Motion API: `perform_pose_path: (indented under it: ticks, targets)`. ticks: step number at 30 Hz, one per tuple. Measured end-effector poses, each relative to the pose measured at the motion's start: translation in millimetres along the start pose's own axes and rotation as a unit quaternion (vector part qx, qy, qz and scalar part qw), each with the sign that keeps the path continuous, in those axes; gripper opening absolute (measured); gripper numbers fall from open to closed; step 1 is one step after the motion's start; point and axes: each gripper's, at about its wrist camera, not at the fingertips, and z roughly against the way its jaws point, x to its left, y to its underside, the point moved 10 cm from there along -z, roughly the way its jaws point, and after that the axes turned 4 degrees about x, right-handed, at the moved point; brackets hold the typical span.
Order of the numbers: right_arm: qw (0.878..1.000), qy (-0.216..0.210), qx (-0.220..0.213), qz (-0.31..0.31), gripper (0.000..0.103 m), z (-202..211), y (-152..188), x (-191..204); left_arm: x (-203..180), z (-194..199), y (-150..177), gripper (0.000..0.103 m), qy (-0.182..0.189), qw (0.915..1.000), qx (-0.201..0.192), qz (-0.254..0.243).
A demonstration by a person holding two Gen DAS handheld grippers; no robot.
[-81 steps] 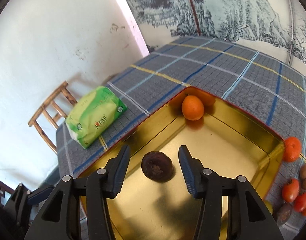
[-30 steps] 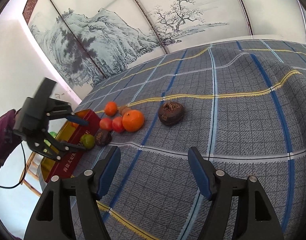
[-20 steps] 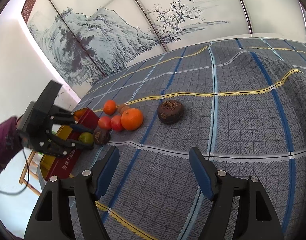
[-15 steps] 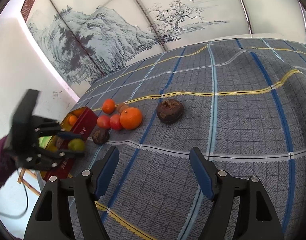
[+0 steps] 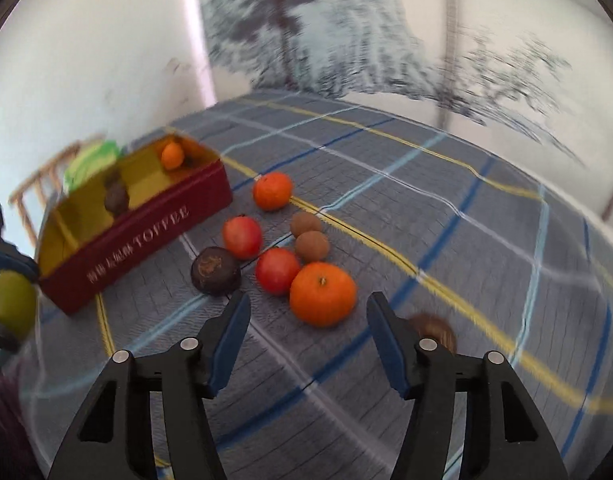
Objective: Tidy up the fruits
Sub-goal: 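Carry the lime with the left gripper into the tin while the right gripper grasps an orange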
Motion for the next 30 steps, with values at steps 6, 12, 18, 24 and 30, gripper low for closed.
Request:
perform_pose_path:
  ticks: [6, 12, 18, 24, 30]
  targets:
    - [0.997, -0.01, 0.054, 0.061, 0.053, -32.5, 1.2, -1.9, 1.7, 5.2, 2.8, 0.033, -0.009, 0.9999, -0.007, 0.004]
    - [0.998, -0.021, 0.051, 0.025, 0.042, -30.0, 6.2, -1.7, 6.9, 5.5, 7.3, 0.033, -0.012, 0.9996, -0.013, 0.021]
    - [0.998, -0.028, 0.005, -0.058, 0.042, 11.8, 29.2, 30.2, 23.0, 18.2, 10.9, 0.033, -0.009, 0.9968, -0.04, 0.069]
    - [0.993, 0.001, -0.003, -0.121, 0.042, 18.1, 45.7, 29.2, 50.3, 35.6, 21.4, 0.033, -0.037, 0.9923, -0.056, 0.104]
    - [0.99, 0.021, -0.011, -0.14, 0.042, 25.2, 49.3, 21.9, 100.3, 45.2, 44.5, 0.033, -0.089, 0.9838, -0.061, 0.143]
